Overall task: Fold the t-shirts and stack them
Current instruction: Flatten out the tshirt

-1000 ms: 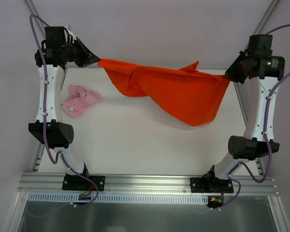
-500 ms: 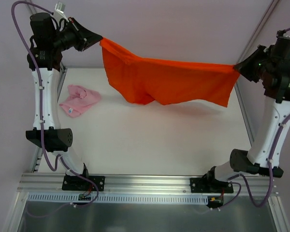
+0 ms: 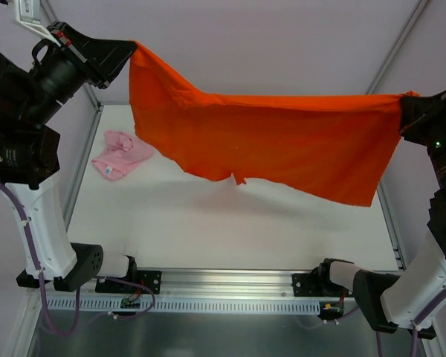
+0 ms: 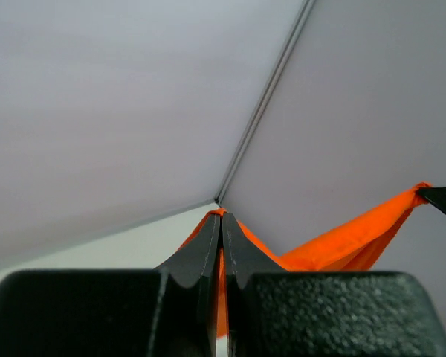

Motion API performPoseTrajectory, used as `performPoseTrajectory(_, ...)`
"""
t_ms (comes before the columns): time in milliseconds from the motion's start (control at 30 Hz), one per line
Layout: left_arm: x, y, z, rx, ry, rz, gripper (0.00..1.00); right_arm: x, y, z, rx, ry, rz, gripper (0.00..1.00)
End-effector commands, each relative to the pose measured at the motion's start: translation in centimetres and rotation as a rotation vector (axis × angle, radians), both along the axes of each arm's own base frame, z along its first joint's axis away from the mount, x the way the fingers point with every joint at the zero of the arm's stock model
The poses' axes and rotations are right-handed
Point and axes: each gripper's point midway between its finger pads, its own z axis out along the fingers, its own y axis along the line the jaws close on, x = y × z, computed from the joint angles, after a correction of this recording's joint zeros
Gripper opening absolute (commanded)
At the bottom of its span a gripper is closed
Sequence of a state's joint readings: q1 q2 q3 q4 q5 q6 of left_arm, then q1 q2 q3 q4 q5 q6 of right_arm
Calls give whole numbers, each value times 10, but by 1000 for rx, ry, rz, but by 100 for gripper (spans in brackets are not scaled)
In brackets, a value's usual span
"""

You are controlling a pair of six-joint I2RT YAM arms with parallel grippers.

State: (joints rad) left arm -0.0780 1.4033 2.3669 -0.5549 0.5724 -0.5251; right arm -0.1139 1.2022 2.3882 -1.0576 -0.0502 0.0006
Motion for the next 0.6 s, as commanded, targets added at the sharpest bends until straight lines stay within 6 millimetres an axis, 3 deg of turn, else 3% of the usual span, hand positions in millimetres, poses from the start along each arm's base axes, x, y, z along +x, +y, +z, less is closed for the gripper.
performPoseTrajectory(0, 7, -1, 3, 68, -71, 66, 0, 47, -4, -25, -49, 113, 12, 1)
performPoseTrajectory(133, 20, 4, -13, 92, -9, 123, 0, 72, -8, -46, -79, 189, -10, 1)
performPoseTrajectory(200, 38, 7, -30, 112, 52, 159, 0, 83, -7, -52, -87, 216, -3, 1)
performPoseTrajectory(267, 58, 5, -46, 136, 98, 163, 0, 106, 1, -68, -95, 278, 24, 1)
performPoseTrajectory(300, 66, 4, -53, 160, 113, 174, 0, 110, -1, -63, -115, 271, 14, 1)
performPoseTrajectory(333, 78, -2, -65, 187, 137, 173, 0, 117, 10, -66, -135, 282, 40, 1)
performPoseTrajectory(433, 99, 10, -81, 260, 162, 271, 0, 137, 19, -72, -160, 289, 50, 1)
performPoseTrajectory(567, 105, 29, -74, 312, 117, 378, 0, 148, 21, -64, -188, 251, 43, 1)
